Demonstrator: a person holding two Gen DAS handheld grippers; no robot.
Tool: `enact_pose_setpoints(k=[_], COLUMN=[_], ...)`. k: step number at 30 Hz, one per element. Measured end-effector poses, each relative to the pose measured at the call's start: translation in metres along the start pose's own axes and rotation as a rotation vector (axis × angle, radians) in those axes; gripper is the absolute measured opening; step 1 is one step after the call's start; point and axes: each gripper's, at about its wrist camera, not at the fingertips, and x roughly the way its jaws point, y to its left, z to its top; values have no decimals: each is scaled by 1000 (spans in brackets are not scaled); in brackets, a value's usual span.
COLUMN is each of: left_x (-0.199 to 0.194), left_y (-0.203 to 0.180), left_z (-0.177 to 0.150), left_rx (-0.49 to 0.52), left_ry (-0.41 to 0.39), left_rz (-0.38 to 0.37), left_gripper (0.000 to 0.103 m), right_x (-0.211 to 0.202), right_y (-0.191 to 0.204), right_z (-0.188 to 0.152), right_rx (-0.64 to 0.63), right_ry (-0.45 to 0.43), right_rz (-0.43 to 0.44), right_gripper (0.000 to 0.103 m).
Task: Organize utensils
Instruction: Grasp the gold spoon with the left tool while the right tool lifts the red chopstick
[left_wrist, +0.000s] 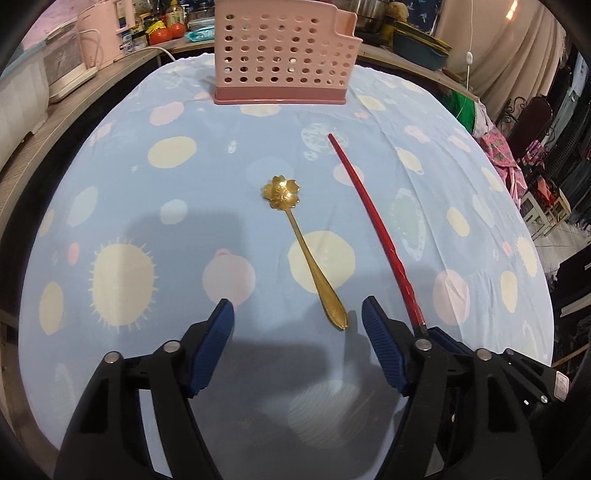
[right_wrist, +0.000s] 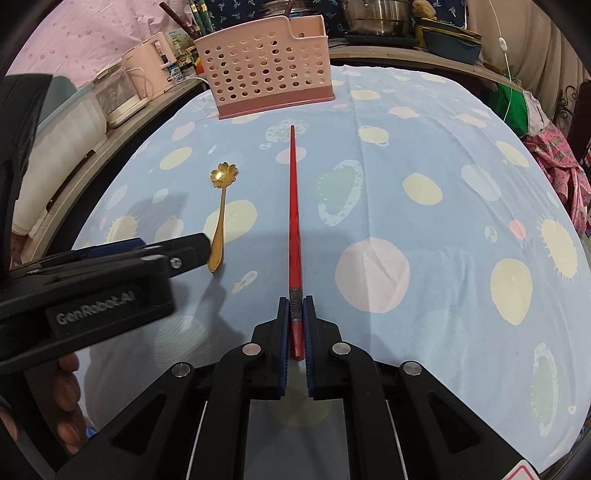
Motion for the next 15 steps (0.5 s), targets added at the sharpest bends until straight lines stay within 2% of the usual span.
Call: enact_pose_setpoints(k=[2, 5, 7, 8, 10, 12, 15], left_x=[7, 8, 8, 7, 6, 6, 3], left_y=[0, -1, -1, -1, 2, 5, 10], left_z=[-1, -3, -3, -4, -4, -4, -5], left_rx=[2, 15, 20, 23, 18, 12, -7], left_ry=[23, 16, 10, 7, 5, 7, 9], left_rz=[-11, 3, 7, 8, 1, -13, -34], left_gripper=[51, 49, 41, 33, 25, 10, 11], right_x=[0, 0, 0, 0, 0, 0, 0], right_y=[-1, 0, 0, 0, 1, 1, 3], right_z=[0, 0, 0, 0, -1, -1, -2], right_rx=[0, 0, 0, 0, -2, -1, -3], right_ry=[1, 2, 2, 1, 1, 1, 2], right_rz=[2, 3, 3, 2, 2, 3, 6], right_gripper=[7, 7, 7, 7, 7, 7, 7])
